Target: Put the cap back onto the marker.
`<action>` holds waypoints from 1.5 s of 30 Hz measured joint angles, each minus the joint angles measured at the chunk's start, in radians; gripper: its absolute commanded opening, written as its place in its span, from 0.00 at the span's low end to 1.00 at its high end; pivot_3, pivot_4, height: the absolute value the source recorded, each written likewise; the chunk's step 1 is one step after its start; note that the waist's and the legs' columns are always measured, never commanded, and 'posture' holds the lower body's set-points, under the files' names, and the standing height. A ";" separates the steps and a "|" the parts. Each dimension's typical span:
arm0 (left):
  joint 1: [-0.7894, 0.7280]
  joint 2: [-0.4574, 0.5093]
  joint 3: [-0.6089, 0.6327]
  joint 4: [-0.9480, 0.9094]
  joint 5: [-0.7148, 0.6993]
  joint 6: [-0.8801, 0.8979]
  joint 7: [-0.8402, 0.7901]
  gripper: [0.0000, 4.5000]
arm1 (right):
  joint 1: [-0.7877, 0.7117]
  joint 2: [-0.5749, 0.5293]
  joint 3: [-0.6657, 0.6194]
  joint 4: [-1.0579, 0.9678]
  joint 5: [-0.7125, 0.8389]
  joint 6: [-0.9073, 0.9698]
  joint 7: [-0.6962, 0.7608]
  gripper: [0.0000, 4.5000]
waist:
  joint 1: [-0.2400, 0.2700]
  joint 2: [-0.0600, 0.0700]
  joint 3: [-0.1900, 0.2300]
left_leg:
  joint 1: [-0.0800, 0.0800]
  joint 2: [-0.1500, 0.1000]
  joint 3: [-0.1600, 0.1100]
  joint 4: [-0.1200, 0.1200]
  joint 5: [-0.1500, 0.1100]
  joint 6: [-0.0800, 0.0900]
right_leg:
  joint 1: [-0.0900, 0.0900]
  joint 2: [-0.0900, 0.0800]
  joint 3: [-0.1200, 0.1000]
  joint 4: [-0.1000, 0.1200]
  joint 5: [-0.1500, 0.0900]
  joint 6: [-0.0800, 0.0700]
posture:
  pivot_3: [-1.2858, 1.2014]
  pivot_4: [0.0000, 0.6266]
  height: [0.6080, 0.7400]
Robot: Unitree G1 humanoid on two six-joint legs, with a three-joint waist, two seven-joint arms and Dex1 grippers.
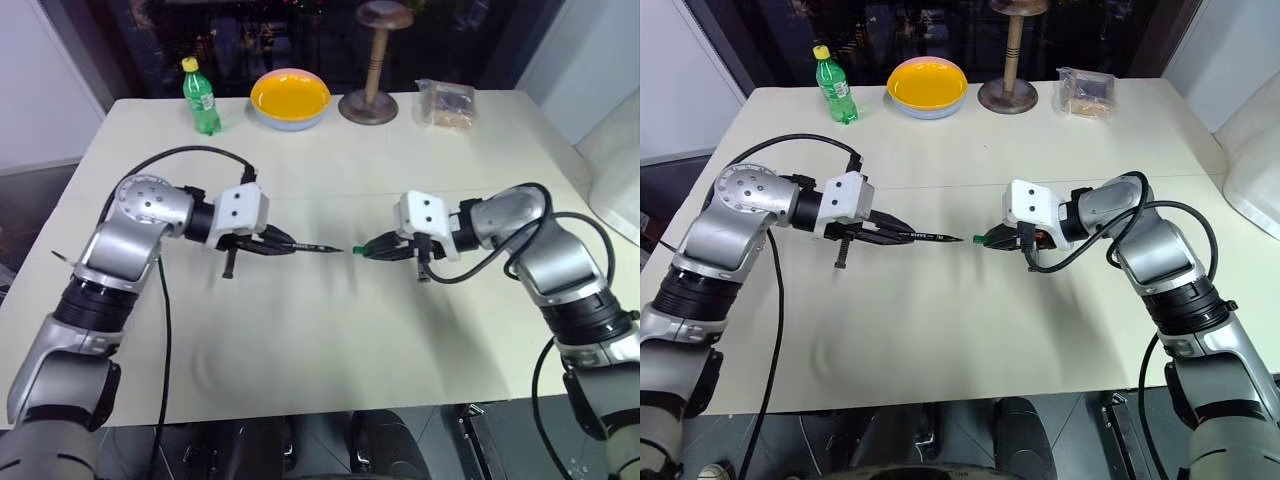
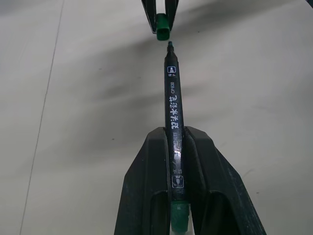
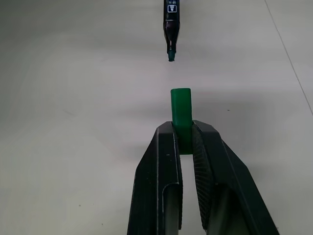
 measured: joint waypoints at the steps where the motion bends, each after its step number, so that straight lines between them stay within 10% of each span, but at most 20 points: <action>1: 0.000 -0.002 0.000 0.002 0.004 0.000 0.003 0.00 | -0.002 0.000 0.000 0.000 0.000 0.001 0.000 0.01 | 0.000 0.000 0.000 | 0.000 0.000 0.000 0.000 0.000 0.000 | 0.000 0.000 0.000 0.000 0.000 0.000 | 0.52 0.24 1.00; 45: -0.004 -0.032 -0.003 0.001 0.035 0.001 0.025 0.00 | -0.038 0.064 0.025 0.030 -0.044 -0.011 0.006 0.01 | -0.001 0.000 0.000 | 0.000 0.000 0.000 0.000 0.000 0.000 | 0.000 0.000 0.000 0.000 0.000 0.000 | 0.52 0.24 1.00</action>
